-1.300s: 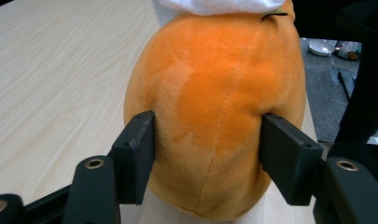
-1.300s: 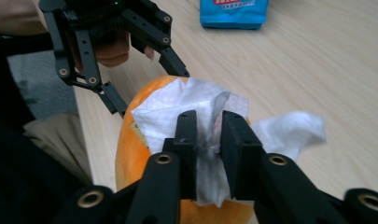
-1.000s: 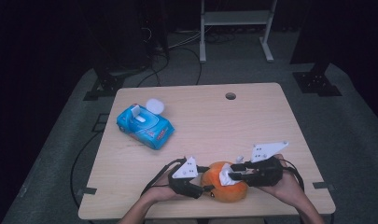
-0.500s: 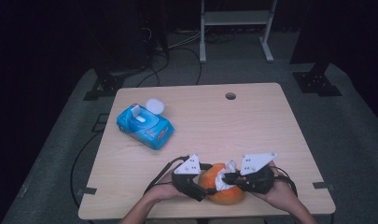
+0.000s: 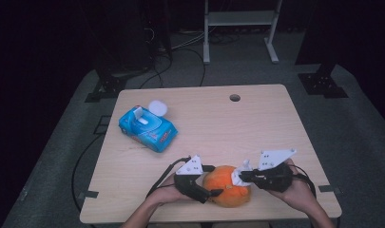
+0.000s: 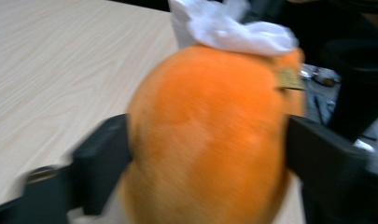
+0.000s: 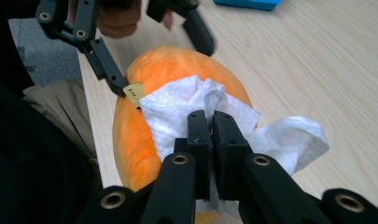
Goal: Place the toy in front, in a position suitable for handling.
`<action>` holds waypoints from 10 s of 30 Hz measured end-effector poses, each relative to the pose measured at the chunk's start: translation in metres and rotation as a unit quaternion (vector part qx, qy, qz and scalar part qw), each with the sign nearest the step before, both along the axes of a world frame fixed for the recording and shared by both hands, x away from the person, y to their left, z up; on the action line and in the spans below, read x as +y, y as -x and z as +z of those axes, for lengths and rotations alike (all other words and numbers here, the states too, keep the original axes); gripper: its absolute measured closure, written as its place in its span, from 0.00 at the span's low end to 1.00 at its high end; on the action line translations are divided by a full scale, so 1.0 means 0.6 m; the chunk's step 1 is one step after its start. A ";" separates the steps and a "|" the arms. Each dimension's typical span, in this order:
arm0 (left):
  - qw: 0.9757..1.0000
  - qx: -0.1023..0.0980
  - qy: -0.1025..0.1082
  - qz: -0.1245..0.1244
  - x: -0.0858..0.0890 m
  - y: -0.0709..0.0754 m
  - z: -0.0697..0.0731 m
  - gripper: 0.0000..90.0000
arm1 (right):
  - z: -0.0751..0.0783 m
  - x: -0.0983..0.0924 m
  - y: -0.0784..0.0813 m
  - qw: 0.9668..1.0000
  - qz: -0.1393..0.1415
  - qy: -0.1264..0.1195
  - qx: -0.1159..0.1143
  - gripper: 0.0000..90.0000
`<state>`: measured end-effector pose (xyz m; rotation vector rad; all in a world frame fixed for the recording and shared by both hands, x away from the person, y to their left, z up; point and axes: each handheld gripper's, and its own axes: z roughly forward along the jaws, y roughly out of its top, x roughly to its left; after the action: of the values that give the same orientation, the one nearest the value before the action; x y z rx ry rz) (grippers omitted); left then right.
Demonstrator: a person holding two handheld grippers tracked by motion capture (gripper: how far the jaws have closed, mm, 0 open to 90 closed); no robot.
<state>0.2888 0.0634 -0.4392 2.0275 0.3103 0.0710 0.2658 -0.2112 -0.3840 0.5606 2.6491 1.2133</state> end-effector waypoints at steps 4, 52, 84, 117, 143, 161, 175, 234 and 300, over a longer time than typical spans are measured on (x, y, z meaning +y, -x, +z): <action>1.000 -0.016 0.006 -0.003 -0.003 0.001 -0.006 0.38 | -0.007 -0.005 -0.010 1.000 -0.008 -0.025 0.009 0.95; 0.997 -0.020 0.023 0.077 0.024 -0.026 0.016 0.52 | -0.008 0.024 -0.020 0.996 -0.043 -0.075 -0.013 0.96; 0.998 -0.004 0.022 0.057 0.026 -0.022 0.007 0.24 | -0.040 0.018 -0.039 0.994 -0.075 -0.075 0.008 0.96; 0.998 0.020 0.006 0.067 0.046 -0.039 0.000 0.40 | -0.040 -0.021 -0.036 0.991 -0.120 -0.051 -0.007 0.96; 0.998 -0.025 -0.015 0.060 0.008 -0.012 0.008 0.46 | 0.000 0.078 0.005 0.995 -0.049 -0.042 -0.072 0.96; 0.998 -0.018 -0.004 0.067 0.010 -0.016 0.008 0.44 | 0.001 0.043 -0.009 0.993 -0.087 -0.051 -0.068 0.96; 0.997 -0.007 -0.008 0.072 0.021 -0.026 -0.002 0.43 | 0.000 0.024 -0.023 0.992 -0.106 -0.045 -0.056 0.96; 0.999 0.000 -0.008 0.035 0.024 -0.015 -0.011 0.35 | -0.047 -0.016 -0.031 0.994 -0.098 -0.040 0.009 0.96; 1.000 -0.011 0.003 0.029 -0.004 -0.004 -0.001 0.21 | -0.012 0.014 -0.017 0.997 -0.064 -0.028 -0.020 0.97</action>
<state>0.2911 0.0611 -0.4399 2.0097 0.3537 0.1280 0.2760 -0.2030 -0.3912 0.6962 2.5105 1.2508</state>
